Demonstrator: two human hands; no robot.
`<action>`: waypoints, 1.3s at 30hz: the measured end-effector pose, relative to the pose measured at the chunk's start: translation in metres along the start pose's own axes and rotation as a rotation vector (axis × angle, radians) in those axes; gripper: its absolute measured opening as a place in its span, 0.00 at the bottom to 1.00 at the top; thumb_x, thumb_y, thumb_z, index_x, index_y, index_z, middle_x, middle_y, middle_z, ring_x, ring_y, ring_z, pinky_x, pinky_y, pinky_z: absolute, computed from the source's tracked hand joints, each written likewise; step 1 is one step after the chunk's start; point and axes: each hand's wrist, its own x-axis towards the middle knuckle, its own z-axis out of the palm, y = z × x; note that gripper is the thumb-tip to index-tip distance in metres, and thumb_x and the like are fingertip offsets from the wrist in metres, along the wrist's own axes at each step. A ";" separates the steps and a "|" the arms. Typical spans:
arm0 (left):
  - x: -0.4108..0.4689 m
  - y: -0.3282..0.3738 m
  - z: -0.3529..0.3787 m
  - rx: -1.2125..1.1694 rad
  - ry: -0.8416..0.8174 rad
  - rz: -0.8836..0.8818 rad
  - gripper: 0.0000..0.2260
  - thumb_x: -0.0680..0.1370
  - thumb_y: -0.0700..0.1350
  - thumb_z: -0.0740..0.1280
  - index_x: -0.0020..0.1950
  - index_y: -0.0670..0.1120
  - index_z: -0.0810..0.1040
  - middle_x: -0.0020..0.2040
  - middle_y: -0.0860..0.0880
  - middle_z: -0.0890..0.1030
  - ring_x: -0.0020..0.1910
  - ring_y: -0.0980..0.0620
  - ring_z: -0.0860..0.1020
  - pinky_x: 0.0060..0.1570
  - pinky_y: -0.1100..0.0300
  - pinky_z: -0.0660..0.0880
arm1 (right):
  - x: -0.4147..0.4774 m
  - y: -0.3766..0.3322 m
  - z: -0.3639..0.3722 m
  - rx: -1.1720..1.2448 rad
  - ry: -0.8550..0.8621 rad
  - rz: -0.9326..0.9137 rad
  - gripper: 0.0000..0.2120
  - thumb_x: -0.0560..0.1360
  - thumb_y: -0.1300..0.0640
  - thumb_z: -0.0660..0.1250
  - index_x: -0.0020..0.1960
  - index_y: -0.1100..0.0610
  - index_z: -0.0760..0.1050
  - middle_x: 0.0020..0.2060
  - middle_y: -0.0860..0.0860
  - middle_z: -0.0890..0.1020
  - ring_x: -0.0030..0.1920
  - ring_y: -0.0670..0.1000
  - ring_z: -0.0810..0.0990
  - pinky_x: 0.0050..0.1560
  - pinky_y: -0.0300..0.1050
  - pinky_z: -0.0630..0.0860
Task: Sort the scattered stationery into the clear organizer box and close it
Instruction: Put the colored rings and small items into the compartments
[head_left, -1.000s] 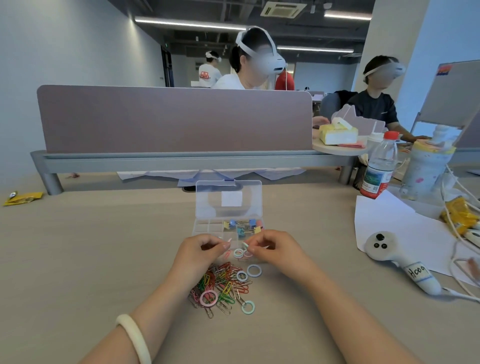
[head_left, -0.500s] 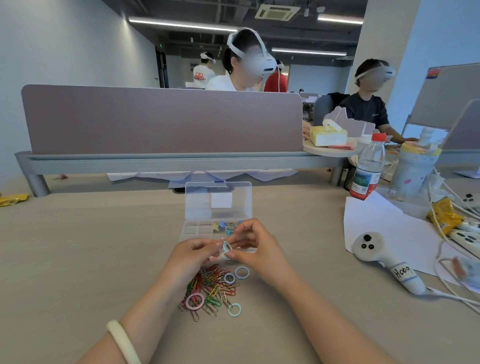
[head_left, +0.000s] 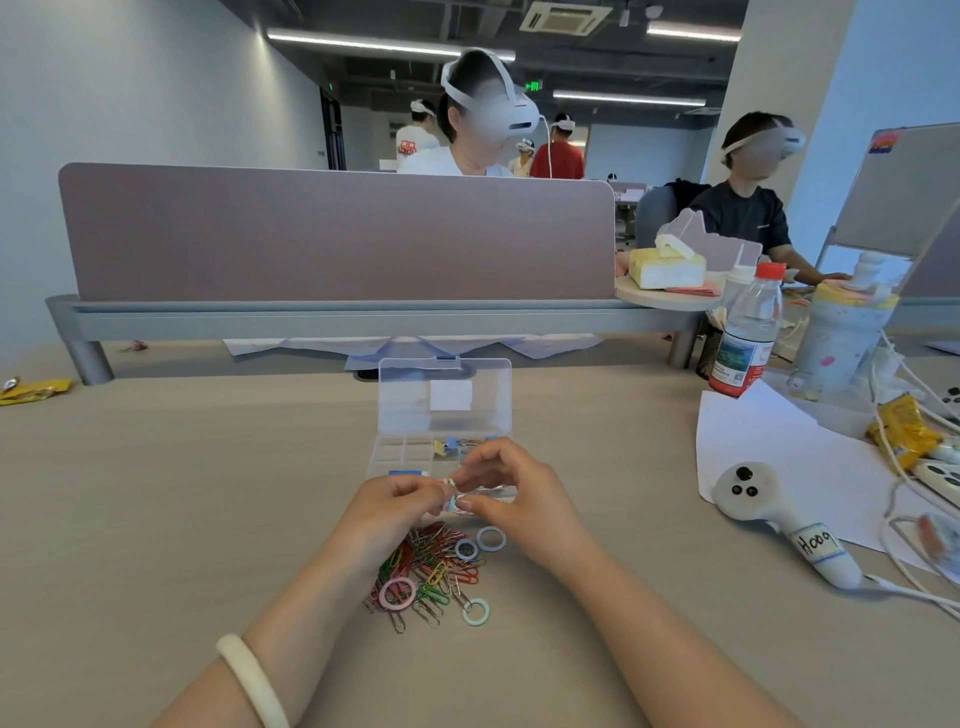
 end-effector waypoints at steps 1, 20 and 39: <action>0.001 -0.001 -0.001 -0.009 0.024 -0.010 0.15 0.70 0.46 0.70 0.37 0.33 0.76 0.19 0.57 0.72 0.26 0.60 0.70 0.34 0.60 0.64 | 0.001 0.001 -0.003 -0.025 -0.005 0.008 0.15 0.67 0.66 0.72 0.46 0.49 0.74 0.41 0.47 0.82 0.43 0.43 0.80 0.48 0.33 0.75; -0.003 -0.011 -0.004 0.136 0.045 0.024 0.06 0.72 0.43 0.69 0.35 0.44 0.81 0.35 0.49 0.80 0.37 0.54 0.77 0.38 0.63 0.69 | 0.000 0.014 -0.020 -0.601 -0.323 0.252 0.13 0.66 0.45 0.72 0.47 0.48 0.75 0.44 0.44 0.79 0.45 0.45 0.75 0.56 0.46 0.67; 0.000 -0.019 0.005 0.220 -0.041 0.179 0.03 0.70 0.42 0.71 0.36 0.47 0.81 0.36 0.49 0.82 0.36 0.55 0.77 0.38 0.66 0.73 | -0.001 0.012 -0.020 -0.009 -0.134 0.331 0.08 0.66 0.60 0.75 0.35 0.59 0.75 0.27 0.49 0.80 0.25 0.42 0.77 0.32 0.33 0.76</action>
